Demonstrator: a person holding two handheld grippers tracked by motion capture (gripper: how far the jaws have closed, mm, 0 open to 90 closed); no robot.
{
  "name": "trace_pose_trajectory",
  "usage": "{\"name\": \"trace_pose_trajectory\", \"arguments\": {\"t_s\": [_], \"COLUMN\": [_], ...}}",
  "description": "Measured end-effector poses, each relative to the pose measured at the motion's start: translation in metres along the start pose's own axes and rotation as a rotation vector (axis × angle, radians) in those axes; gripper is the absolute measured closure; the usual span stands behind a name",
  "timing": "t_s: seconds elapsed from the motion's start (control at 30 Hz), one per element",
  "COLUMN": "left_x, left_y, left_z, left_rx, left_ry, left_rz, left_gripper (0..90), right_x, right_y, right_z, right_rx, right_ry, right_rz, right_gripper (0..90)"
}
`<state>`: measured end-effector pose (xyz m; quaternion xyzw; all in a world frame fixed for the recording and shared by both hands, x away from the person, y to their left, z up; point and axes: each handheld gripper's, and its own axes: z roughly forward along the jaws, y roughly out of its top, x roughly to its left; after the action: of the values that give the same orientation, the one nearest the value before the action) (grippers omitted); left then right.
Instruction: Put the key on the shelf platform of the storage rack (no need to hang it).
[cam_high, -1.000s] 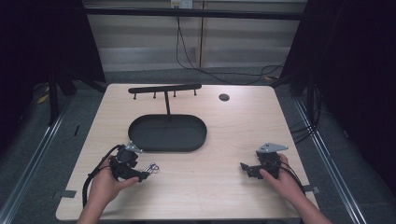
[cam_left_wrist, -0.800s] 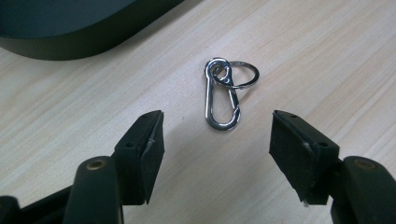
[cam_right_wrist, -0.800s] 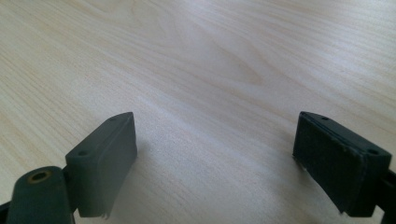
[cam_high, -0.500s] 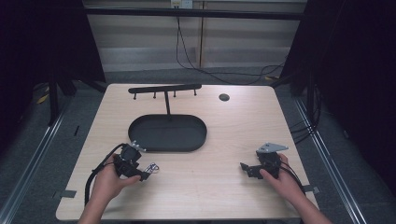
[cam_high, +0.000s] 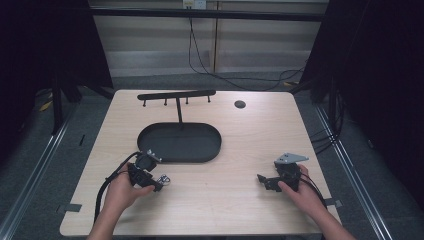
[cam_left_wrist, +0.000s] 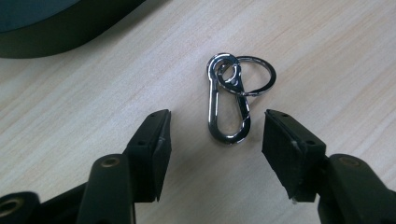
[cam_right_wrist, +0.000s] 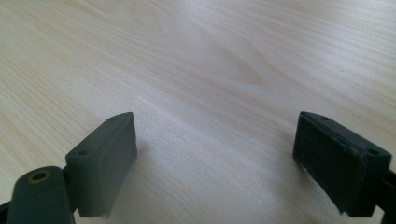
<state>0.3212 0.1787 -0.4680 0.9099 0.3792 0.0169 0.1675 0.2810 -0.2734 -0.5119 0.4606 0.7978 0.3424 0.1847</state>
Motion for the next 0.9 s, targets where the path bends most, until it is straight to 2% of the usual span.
{"name": "trace_pose_trajectory", "arguments": {"t_s": [0.13, 0.43, 0.5, 0.53, 0.7, 0.73, 0.87, 0.9], "left_x": [-0.001, -0.004, -0.005, -0.006, -0.011, -0.011, -0.012, -0.012], "left_y": [0.005, 0.013, 0.015, 0.016, 0.022, 0.023, 0.023, 0.024], "left_z": [0.002, 0.006, 0.007, 0.007, 0.007, 0.007, 0.007, 0.007], "left_rx": [0.010, 0.041, 0.056, 0.062, 0.098, 0.098, 0.100, 0.099], "left_ry": [0.022, 0.032, 0.048, 0.048, 0.035, 0.038, 0.042, 0.057], "left_rz": [0.006, 0.015, 0.036, 0.032, 0.069, 0.060, 0.041, 0.037], "left_gripper": [44.7, 49.2, 49.8, 50.6, 64.6, 67.1, 67.9, 68.0], "right_x": [0.000, 0.000, 0.000, 0.000, 0.000, 0.000, 0.000, 0.000], "right_y": [0.000, 0.000, 0.000, 0.000, 0.000, 0.000, 0.000, 0.000], "right_z": [0.000, 0.000, 0.000, 0.000, 0.000, 0.000, 0.000, 0.000], "right_rx": [0.000, 0.000, 0.000, 0.000, 0.000, 0.000, 0.000, 0.000], "right_ry": [0.000, 0.000, 0.000, 0.000, 0.000, 0.000, 0.000, 0.000], "right_rz": [0.000, 0.000, 0.000, 0.000, 0.000, 0.000, 0.000, 0.000], "right_gripper": [12.9, 12.9, 12.9, 12.9, 12.9, 12.9, 12.9, 12.9]}}
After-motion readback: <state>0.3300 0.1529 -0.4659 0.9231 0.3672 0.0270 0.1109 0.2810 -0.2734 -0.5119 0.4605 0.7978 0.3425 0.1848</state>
